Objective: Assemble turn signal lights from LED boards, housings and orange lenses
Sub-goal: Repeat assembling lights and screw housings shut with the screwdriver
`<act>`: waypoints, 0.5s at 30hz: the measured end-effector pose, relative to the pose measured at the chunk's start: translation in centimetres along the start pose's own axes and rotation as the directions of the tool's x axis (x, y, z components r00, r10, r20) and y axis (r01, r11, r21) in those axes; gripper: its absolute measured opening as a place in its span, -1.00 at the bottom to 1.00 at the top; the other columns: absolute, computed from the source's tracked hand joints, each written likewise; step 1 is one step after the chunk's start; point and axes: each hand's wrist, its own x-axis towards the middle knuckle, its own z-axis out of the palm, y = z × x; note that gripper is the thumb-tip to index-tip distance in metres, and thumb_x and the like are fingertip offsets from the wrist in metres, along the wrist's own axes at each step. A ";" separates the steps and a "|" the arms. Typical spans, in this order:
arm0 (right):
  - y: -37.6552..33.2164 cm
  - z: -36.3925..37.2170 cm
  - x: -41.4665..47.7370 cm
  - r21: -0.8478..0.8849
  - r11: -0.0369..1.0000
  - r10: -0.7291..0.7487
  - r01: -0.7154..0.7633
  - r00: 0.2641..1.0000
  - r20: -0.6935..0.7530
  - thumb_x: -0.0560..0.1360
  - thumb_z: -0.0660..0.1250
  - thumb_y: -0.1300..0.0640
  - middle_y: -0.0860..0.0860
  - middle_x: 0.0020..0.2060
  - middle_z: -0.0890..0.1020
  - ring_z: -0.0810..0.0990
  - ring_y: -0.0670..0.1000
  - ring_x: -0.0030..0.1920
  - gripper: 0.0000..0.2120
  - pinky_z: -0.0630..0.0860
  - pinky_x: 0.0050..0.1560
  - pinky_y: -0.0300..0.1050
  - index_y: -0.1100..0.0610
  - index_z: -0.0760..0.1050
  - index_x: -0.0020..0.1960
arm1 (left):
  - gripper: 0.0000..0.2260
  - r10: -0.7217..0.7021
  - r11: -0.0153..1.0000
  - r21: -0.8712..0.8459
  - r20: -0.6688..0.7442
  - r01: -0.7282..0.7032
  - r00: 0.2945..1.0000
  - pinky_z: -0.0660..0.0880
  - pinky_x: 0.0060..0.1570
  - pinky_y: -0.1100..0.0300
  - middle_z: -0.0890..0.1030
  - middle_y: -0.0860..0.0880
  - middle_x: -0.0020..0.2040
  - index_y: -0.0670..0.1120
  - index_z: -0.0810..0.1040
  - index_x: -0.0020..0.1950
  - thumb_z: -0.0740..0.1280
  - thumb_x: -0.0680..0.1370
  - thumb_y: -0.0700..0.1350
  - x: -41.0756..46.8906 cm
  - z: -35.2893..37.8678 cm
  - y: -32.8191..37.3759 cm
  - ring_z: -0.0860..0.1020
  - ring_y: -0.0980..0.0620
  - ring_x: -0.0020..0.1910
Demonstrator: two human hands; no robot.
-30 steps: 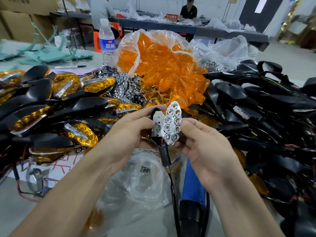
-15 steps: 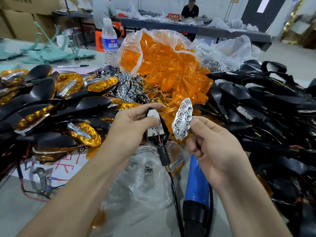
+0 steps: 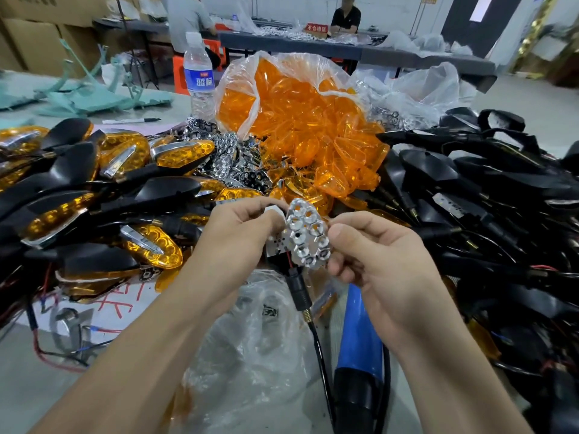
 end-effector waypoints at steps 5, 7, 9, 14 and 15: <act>0.5 1.5 -0.6 -0.015 0.998 -0.054 0.054 0.999 0.008 0.51 0.45 0.37 0.10 -0.46 0.60 0.52 -0.04 -0.48 -0.76 0.44 -0.47 -0.28 0.11 0.71 -0.24 | -0.78 -0.134 0.984 -0.112 0.070 0.141 0.989 0.60 -0.42 0.17 0.76 -0.16 -0.14 -0.10 0.77 -0.11 0.35 0.65 -0.21 -0.1 -0.3 0.6 0.71 -0.02 -0.31; 0.9 2.0 -0.6 0.013 0.998 -0.063 0.064 0.996 -0.056 0.52 0.45 0.38 0.12 -0.46 0.61 0.53 -0.03 -0.48 -0.77 0.46 -0.47 -0.27 0.14 0.70 -0.25 | -0.80 -0.143 0.977 -0.146 0.107 0.157 0.984 0.62 -0.38 0.15 0.76 -0.18 -0.12 -0.11 0.77 -0.10 0.37 0.64 -0.17 -0.1 -0.4 0.6 0.71 -0.03 -0.28; 1.3 2.3 -0.6 0.009 0.997 -0.080 0.082 0.990 -0.116 0.52 0.46 0.39 0.12 -0.45 0.63 0.56 -0.02 -0.48 -0.79 0.48 -0.47 -0.25 0.16 0.70 -0.23 | -0.86 -0.133 0.971 -0.178 0.152 0.159 0.979 0.63 -0.35 0.14 0.76 -0.18 -0.10 -0.09 0.78 -0.07 0.42 0.59 -0.14 -0.2 -0.6 0.6 0.72 -0.04 -0.25; 1.9 2.3 -0.9 -0.403 0.891 -0.303 0.211 0.936 -0.179 0.54 0.48 0.26 -0.03 -0.39 0.70 0.67 -0.06 -0.42 -0.79 0.60 -0.38 -0.13 -0.04 0.70 -0.15 | -0.90 -0.120 0.974 -0.173 0.165 0.149 0.979 0.70 -0.24 0.03 0.76 -0.17 -0.08 -0.04 0.79 -0.06 0.45 0.56 -0.14 -0.1 -0.5 0.5 0.73 -0.09 -0.18; 1.9 2.5 -1.0 -0.496 0.838 -0.355 0.228 0.918 -0.178 0.53 0.48 0.22 -0.11 -0.35 0.71 0.69 -0.08 -0.37 -0.80 0.63 -0.34 -0.12 -0.08 0.69 -0.14 | -0.87 -0.125 0.974 -0.169 0.160 0.152 0.979 0.70 -0.24 0.03 0.76 -0.18 -0.08 -0.04 0.79 -0.06 0.43 0.59 -0.16 -0.1 -0.5 0.4 0.73 -0.09 -0.18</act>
